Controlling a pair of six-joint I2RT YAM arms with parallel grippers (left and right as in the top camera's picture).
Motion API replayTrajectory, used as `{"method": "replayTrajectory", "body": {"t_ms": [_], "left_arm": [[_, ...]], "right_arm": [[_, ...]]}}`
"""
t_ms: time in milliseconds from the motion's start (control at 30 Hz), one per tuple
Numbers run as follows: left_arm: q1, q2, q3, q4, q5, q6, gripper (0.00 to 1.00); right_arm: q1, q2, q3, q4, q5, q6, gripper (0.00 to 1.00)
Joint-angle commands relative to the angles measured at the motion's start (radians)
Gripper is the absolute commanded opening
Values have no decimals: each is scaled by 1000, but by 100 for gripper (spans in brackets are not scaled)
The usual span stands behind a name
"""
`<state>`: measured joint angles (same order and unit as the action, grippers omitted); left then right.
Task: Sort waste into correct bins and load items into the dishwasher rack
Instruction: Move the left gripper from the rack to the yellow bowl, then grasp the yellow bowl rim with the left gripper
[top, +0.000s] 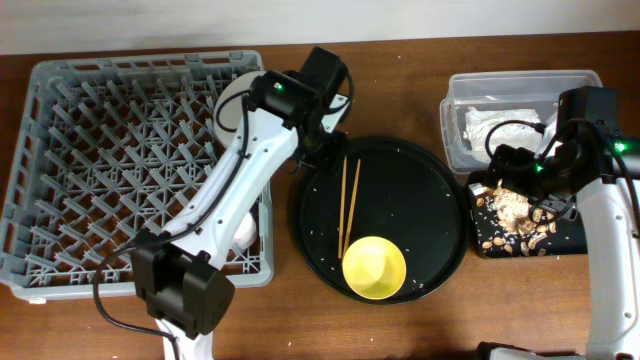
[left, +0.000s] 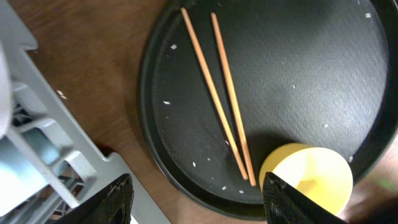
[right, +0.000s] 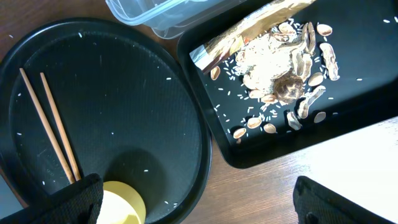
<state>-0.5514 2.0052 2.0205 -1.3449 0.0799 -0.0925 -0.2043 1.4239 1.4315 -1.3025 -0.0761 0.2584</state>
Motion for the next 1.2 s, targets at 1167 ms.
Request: {"method": "replayTrajectory", "body": {"t_ms": [1167], "left_arm": [[-267, -6, -483, 305, -144, -12, 25]], "right_arm": [[-6, -8, 8, -23, 5, 4, 98]]}}
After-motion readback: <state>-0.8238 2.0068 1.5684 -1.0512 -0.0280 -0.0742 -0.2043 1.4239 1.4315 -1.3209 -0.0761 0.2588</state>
